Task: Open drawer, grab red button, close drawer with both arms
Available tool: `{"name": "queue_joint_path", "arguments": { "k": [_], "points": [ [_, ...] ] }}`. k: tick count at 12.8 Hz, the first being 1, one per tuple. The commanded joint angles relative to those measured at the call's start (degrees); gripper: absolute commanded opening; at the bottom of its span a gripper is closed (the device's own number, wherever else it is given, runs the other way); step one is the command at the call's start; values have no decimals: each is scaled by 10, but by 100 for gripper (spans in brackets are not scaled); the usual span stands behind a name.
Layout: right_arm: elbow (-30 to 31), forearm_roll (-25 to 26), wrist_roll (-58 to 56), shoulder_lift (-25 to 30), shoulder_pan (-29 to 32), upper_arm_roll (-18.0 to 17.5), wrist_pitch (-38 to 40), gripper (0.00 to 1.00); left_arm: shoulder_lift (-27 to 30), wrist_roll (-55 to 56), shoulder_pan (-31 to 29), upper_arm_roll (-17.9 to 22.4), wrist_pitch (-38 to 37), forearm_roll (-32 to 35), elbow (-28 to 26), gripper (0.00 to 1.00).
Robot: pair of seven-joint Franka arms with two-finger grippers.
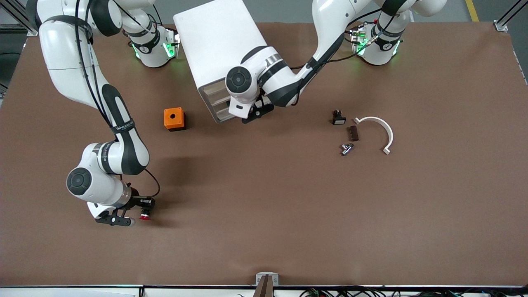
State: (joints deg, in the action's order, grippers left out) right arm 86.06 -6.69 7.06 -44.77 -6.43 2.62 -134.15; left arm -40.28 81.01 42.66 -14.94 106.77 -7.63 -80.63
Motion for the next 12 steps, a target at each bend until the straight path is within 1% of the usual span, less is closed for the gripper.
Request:
{"name": "queue_joint_path", "arguments": {
  "k": [1,3,5,7,8,10,12],
  "points": [
    [-12,5,-27,18,17,-12,11,100,24,24,-27,36,-11,24,6,100],
    [-6,7,-40,51,23,-10,37,100,49,19,-46,72,-10,52,7,100],
    [-5,7,-56,89,31,-11,78,100,82,7,-102,79,-16,66,6,100],
    [-3,7,-50,135,32,-10,121,100,100,-58,-154,77,-42,79,6,100],
    [9,7,-49,163,37,-10,142,100,112,-89,-167,80,-53,82,6,100],
    [60,6,-48,229,42,-10,143,100,150,-171,-218,79,-66,107,6,100],
    [93,7,-49,284,55,-10,149,100,192,-275,-251,80,-67,108,5,100]
  ]
}}
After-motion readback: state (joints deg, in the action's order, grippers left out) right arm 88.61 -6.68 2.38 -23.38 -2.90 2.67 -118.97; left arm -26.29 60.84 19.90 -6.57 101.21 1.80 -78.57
